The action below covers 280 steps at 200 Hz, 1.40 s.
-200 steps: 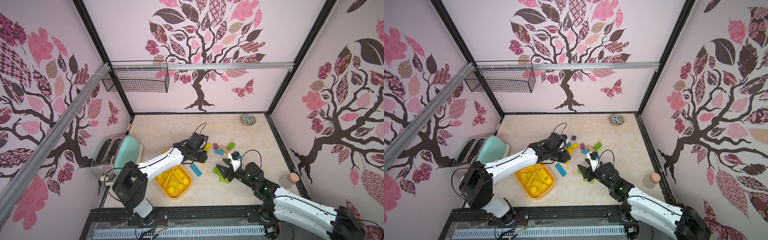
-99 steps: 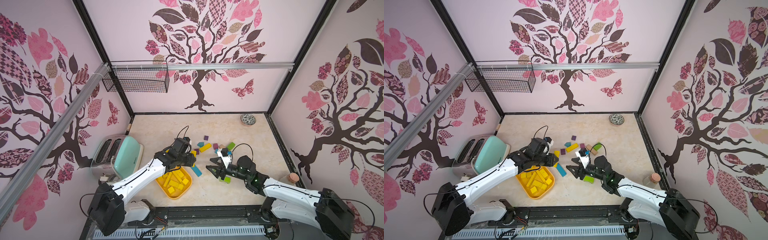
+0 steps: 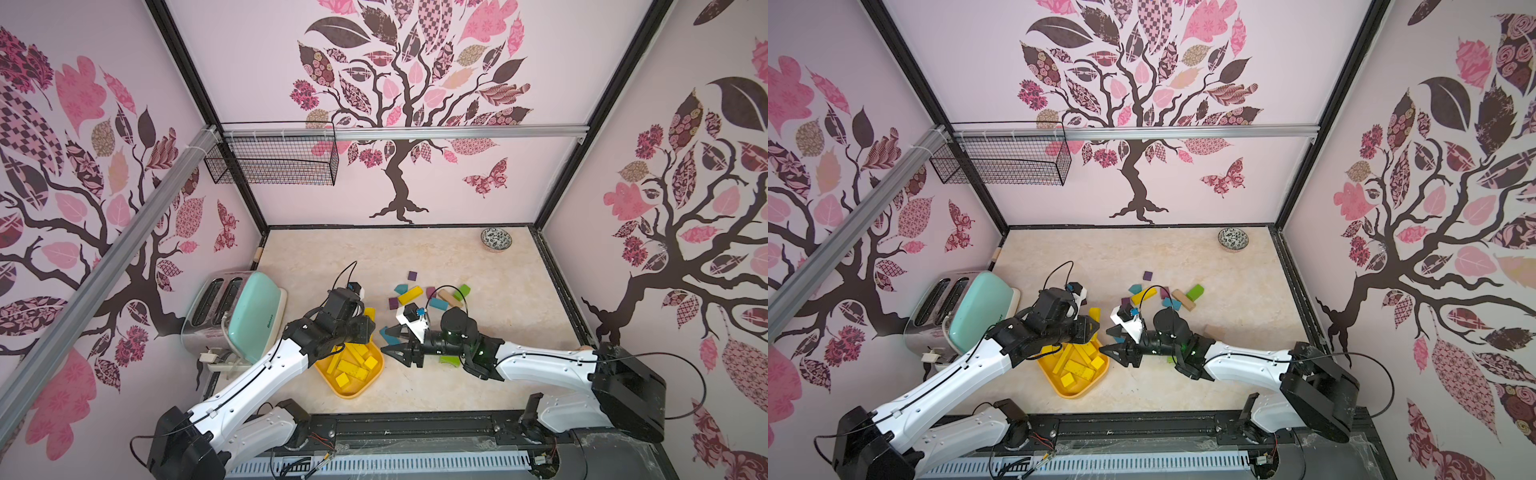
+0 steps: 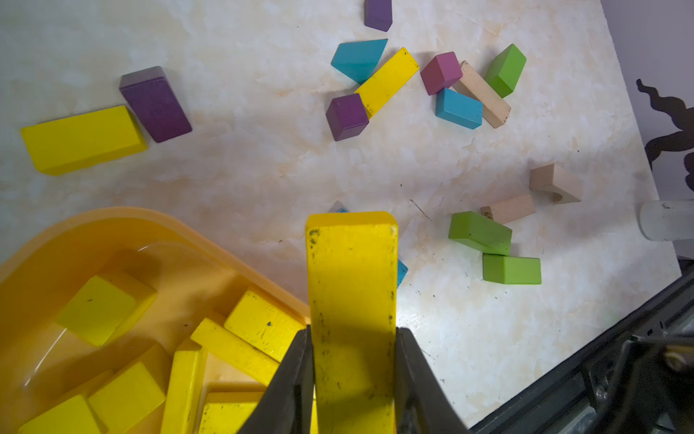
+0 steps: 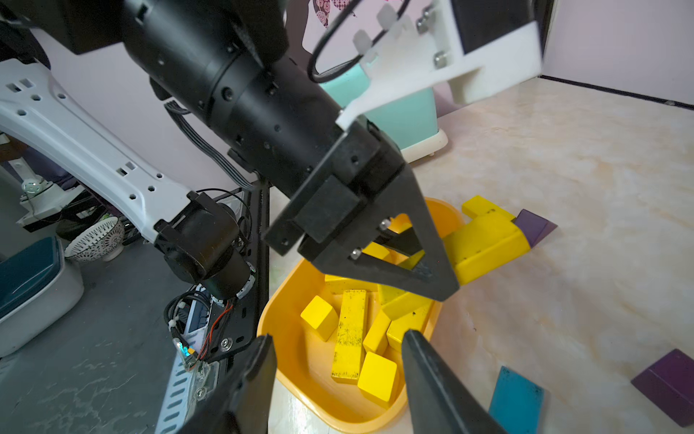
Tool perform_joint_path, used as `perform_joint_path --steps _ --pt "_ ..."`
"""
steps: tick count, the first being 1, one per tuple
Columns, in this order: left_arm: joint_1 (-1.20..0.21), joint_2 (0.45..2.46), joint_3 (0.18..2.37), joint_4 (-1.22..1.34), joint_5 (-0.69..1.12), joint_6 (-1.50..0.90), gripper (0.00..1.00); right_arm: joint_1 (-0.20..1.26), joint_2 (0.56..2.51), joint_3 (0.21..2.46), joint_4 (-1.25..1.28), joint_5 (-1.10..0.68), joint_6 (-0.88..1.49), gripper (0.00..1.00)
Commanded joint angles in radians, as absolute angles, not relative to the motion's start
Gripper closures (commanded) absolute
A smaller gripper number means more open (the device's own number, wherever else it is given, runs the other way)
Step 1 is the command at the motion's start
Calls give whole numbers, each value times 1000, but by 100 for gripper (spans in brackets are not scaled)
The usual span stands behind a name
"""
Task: Pick out the yellow building blocks
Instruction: Pick up the building block from the center of the board, then place the building block in the storage box.
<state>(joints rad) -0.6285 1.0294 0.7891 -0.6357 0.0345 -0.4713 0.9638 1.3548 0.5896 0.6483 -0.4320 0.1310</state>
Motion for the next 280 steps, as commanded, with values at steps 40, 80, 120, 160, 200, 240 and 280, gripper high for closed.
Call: perform_joint_path --steps 40,80,120,160,200,240,280 --pt "-618 909 729 -718 -81 -490 100 965 1431 679 678 -483 132 42" --pt "-617 890 711 -719 -126 -504 100 966 1445 695 666 -476 132 42" --pt "-618 880 710 -736 -220 -522 91 966 1443 698 638 -461 123 42" --pt "-617 866 704 -738 -249 -529 70 966 1436 693 622 -451 114 42" --pt "-617 867 706 -736 -261 -531 55 966 1428 689 612 -446 101 41" --pt "-617 882 710 -732 -259 -526 53 966 1419 677 612 -435 96 41" --pt "-617 901 715 -721 -250 -521 52 966 1414 667 611 -416 90 41"
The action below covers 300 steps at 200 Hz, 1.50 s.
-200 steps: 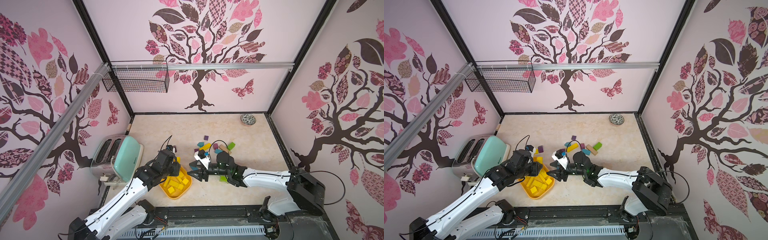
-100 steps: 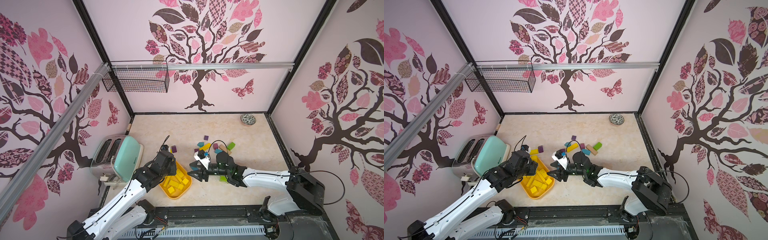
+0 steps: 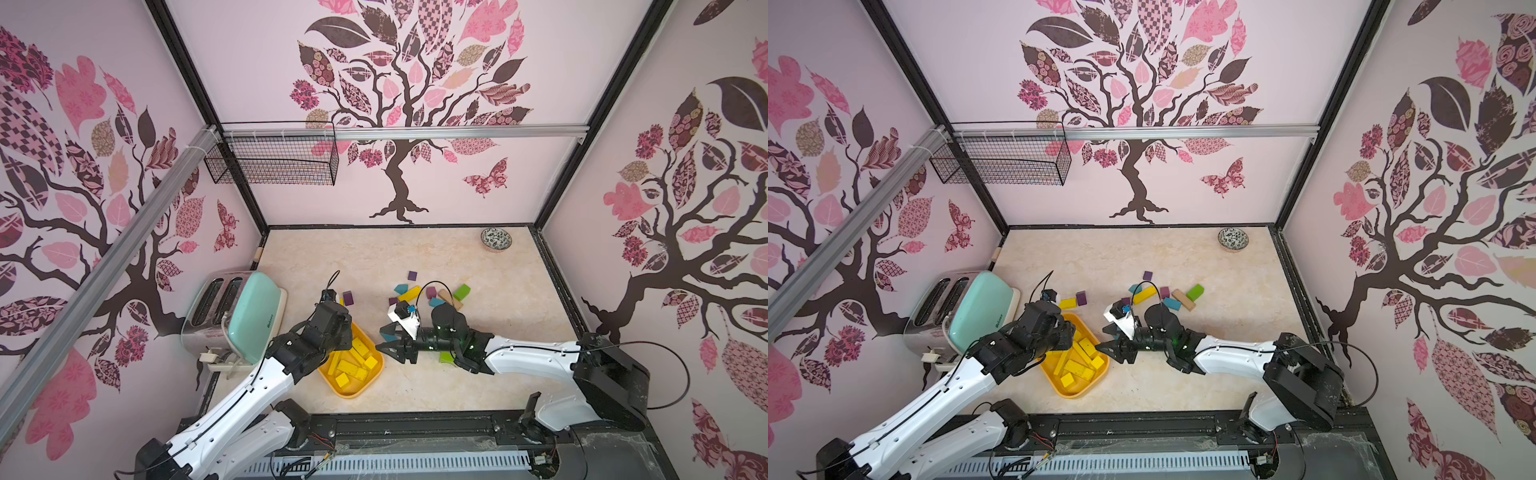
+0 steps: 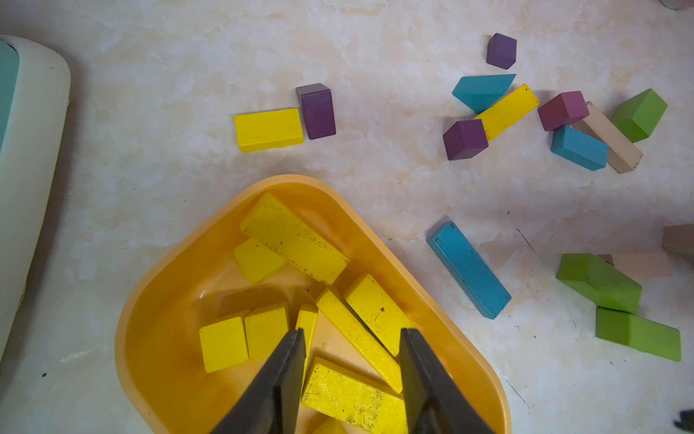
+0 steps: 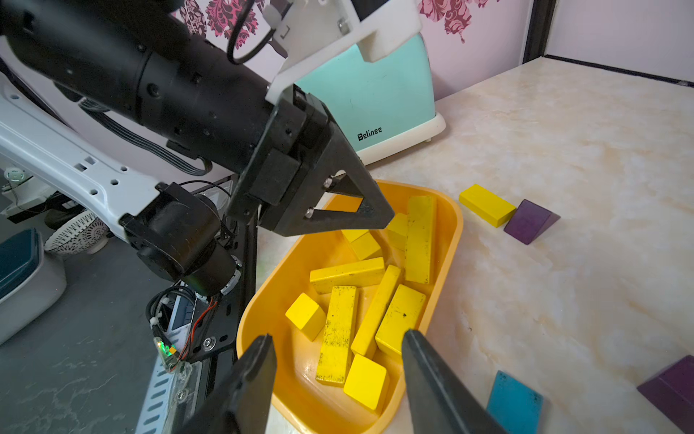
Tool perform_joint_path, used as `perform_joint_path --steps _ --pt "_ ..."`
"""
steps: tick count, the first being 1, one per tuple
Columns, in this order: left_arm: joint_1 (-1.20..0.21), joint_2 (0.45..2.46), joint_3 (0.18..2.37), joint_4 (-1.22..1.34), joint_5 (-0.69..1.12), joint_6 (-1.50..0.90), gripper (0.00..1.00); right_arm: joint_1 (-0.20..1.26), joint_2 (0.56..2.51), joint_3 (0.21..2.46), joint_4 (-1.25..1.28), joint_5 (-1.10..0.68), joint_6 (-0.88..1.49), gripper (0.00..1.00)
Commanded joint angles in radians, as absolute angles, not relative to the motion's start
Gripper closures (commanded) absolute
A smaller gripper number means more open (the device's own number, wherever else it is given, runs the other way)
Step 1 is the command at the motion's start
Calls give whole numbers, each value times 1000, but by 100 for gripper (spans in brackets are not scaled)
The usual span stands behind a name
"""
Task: Pick out the yellow building blocks
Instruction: Place the building block in the storage box, then pick up the building block from the center of the board.
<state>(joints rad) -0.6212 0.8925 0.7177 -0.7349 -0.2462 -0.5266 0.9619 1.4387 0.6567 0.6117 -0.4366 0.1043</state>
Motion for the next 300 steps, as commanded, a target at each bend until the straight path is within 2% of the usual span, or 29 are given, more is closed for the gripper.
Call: perform_joint_path --steps 1,69,138,169,192,236,256,300 --pt "-617 902 716 -720 -250 -521 52 966 1414 667 611 -415 89 41" --pt "-617 957 733 -685 -236 -502 52 966 1395 658 604 -297 75 40" --pt "-613 1093 827 -627 -179 -412 49 942 1396 703 515 33 101 34" --pt "-609 1193 907 -633 -111 -349 49 810 1466 785 419 10 244 33" --pt "-606 1262 975 -652 20 -231 46 742 1549 865 319 24 309 29" --pt "-607 1335 1105 -775 72 -38 46 734 1722 1079 71 292 402 29" --pt "-607 1324 1073 -731 91 -19 45 727 1787 1159 6 295 445 32" --pt "-606 1211 963 -646 252 52 41 714 1847 1196 14 288 564 42"
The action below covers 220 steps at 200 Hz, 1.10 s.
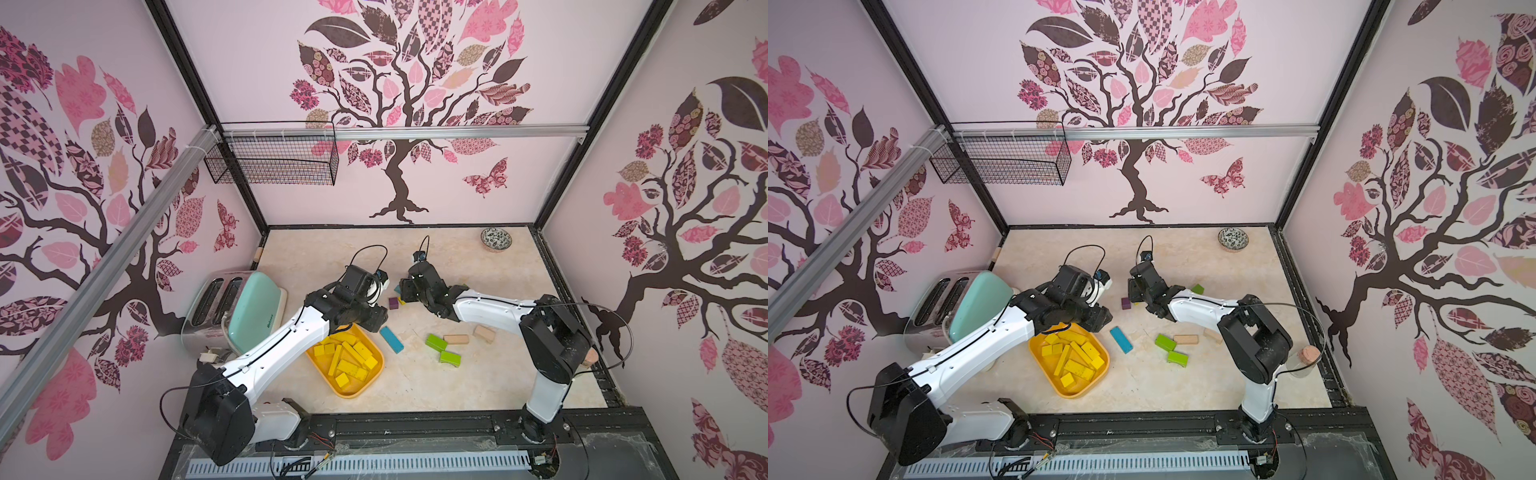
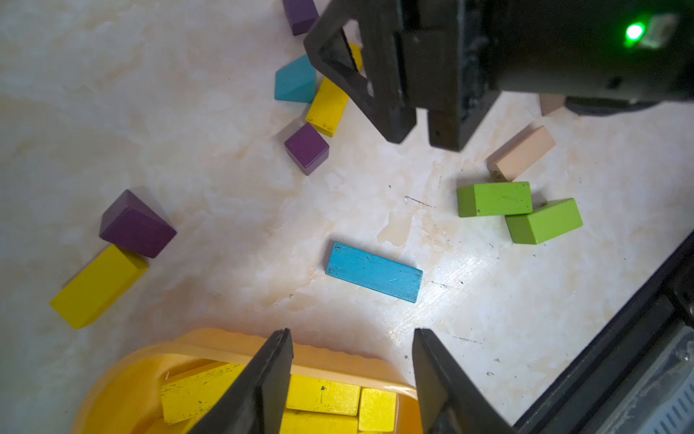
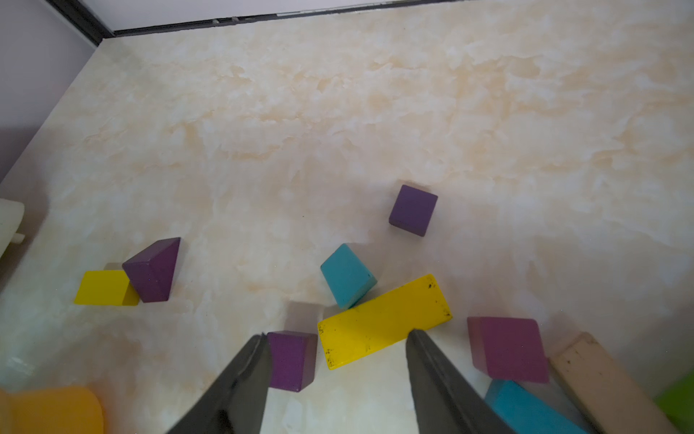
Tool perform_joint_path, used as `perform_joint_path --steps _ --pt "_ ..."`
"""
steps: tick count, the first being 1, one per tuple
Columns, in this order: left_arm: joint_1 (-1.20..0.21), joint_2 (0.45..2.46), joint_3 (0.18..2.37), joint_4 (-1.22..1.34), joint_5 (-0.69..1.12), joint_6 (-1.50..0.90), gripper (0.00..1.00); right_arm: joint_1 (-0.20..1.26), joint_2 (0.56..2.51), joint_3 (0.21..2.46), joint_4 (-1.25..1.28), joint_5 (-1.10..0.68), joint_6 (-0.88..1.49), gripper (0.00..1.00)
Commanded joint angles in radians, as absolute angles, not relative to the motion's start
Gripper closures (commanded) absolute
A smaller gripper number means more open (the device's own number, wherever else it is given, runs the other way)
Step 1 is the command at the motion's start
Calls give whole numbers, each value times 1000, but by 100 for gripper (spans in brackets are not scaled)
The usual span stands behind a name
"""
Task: Pick out the yellow building blocks
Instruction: Pick up the building block from the center of the board.
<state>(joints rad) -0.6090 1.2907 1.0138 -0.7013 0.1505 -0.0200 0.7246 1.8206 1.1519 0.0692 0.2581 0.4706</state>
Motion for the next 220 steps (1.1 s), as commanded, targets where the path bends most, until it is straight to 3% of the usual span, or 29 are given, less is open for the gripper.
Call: perform_joint_path --steps 1,32,151,181,204,220 --pt "-606 1206 959 -644 254 54 41 714 1848 1199 12 288 567 42" --pt "-607 1095 882 -568 208 81 40 709 1922 1286 -78 288 616 50" --pt "-606 1025 877 -571 163 60 37 706 2027 1313 -91 287 680 59" --pt "-606 1020 876 -572 156 57 37 704 2058 1336 -92 292 674 56" --pt "-608 1020 873 -572 150 53 36 704 2089 1372 -112 309 659 43" --pt "-608 1019 874 -574 143 53 36 703 2116 1417 -160 329 655 41"
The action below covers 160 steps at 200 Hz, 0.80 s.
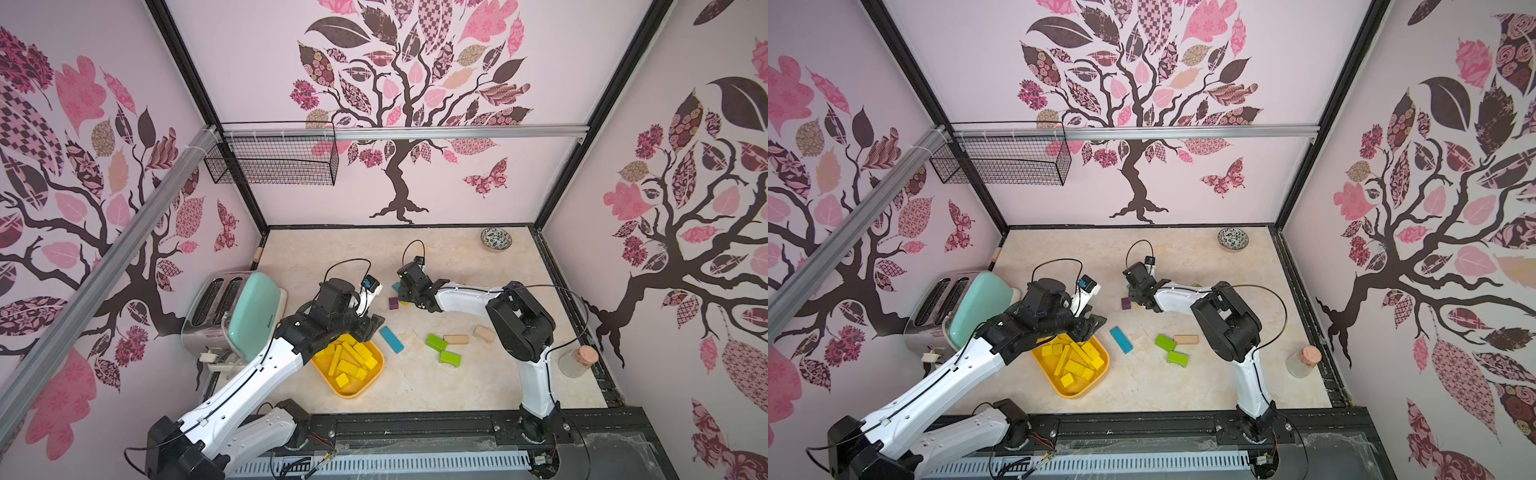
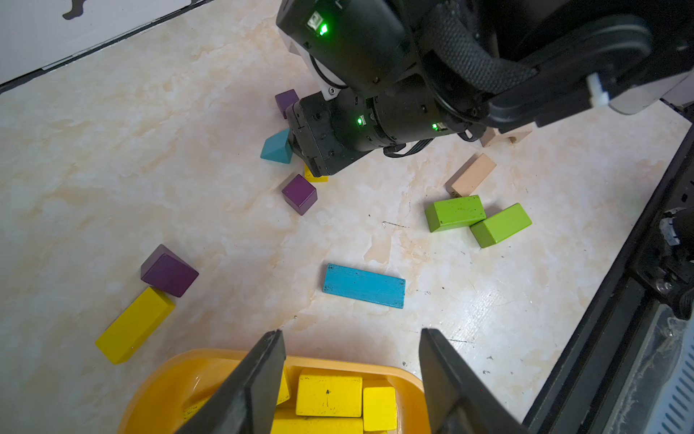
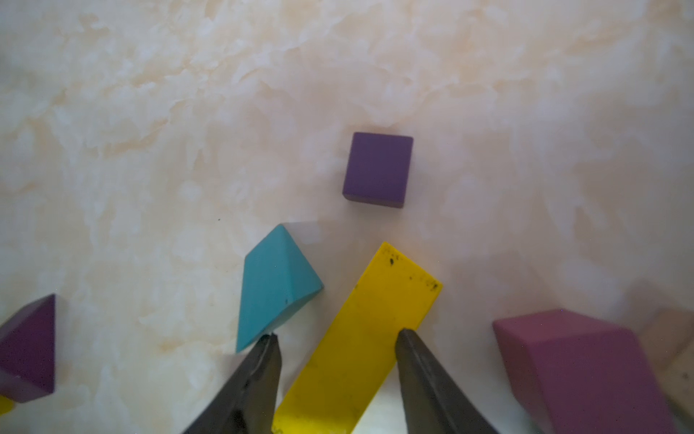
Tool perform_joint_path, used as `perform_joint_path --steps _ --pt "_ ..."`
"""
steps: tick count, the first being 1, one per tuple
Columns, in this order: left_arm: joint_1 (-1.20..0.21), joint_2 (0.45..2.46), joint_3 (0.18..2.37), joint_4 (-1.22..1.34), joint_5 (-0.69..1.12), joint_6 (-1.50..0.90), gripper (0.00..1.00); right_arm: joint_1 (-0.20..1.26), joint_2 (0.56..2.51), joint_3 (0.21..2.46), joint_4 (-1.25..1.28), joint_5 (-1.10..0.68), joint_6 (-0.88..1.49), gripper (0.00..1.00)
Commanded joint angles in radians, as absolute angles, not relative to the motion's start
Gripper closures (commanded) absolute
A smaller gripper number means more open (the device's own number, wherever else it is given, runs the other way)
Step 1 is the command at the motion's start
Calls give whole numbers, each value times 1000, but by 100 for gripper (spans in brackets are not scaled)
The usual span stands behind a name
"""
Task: Pick out the yellow building blocks
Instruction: Pick up the building block from the center of the board.
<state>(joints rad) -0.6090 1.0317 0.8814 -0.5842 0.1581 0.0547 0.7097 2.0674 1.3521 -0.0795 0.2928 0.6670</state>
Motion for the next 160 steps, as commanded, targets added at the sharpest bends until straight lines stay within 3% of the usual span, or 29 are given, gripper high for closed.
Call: perform_joint_path --steps 1,160 --pt "-608 1019 874 -574 142 53 36 703 2118 1419 -162 329 653 41" --pt "-610 1017 871 -574 117 49 35 701 2086 1350 -147 320 649 42"
